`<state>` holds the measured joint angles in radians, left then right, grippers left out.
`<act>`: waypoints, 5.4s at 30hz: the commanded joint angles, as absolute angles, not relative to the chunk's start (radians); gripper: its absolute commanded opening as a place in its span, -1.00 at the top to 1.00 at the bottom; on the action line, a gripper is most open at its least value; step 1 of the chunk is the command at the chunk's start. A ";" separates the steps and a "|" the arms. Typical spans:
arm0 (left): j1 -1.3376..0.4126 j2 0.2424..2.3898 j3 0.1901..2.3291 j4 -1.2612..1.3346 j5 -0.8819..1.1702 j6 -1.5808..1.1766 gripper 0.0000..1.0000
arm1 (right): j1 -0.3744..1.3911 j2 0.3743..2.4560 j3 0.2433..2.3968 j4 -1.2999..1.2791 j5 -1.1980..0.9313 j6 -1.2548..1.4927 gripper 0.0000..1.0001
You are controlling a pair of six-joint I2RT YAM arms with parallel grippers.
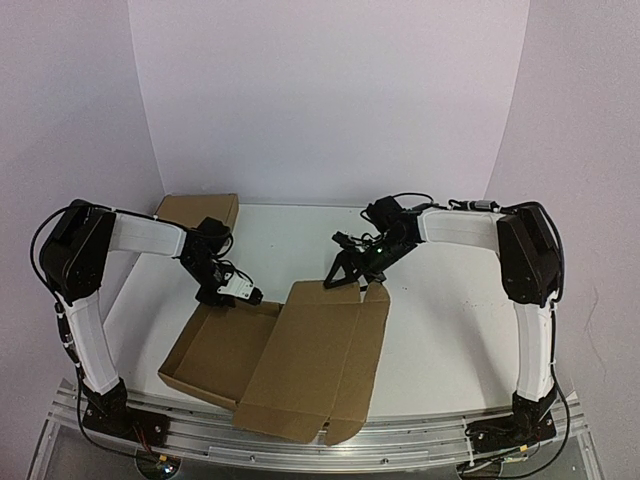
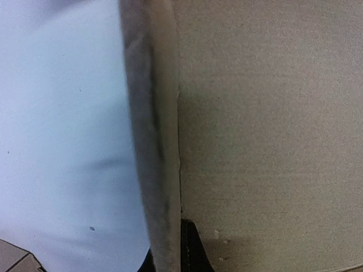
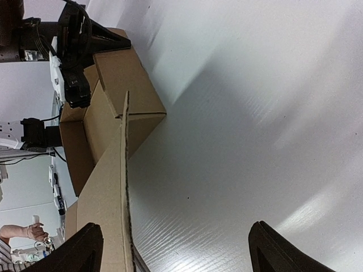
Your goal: Fold the paper box
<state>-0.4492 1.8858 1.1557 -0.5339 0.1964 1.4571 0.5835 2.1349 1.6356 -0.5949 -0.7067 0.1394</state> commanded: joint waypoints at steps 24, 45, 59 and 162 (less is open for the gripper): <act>-0.421 1.930 1.329 -0.844 0.146 1.560 -0.33 | 0.583 2.057 1.624 -0.589 -0.716 0.130 -0.80; -0.422 1.947 1.260 -0.690 -0.010 1.522 1.00 | 0.583 2.051 1.618 -0.575 -0.715 0.137 -0.81; -0.422 1.982 1.314 -0.722 0.081 0.855 1.00 | 0.436 1.782 1.614 -0.587 -0.315 0.422 -0.86; -0.392 1.799 1.357 -0.230 0.588 0.231 1.00 | 0.363 1.379 0.758 -0.007 -0.401 0.488 -0.17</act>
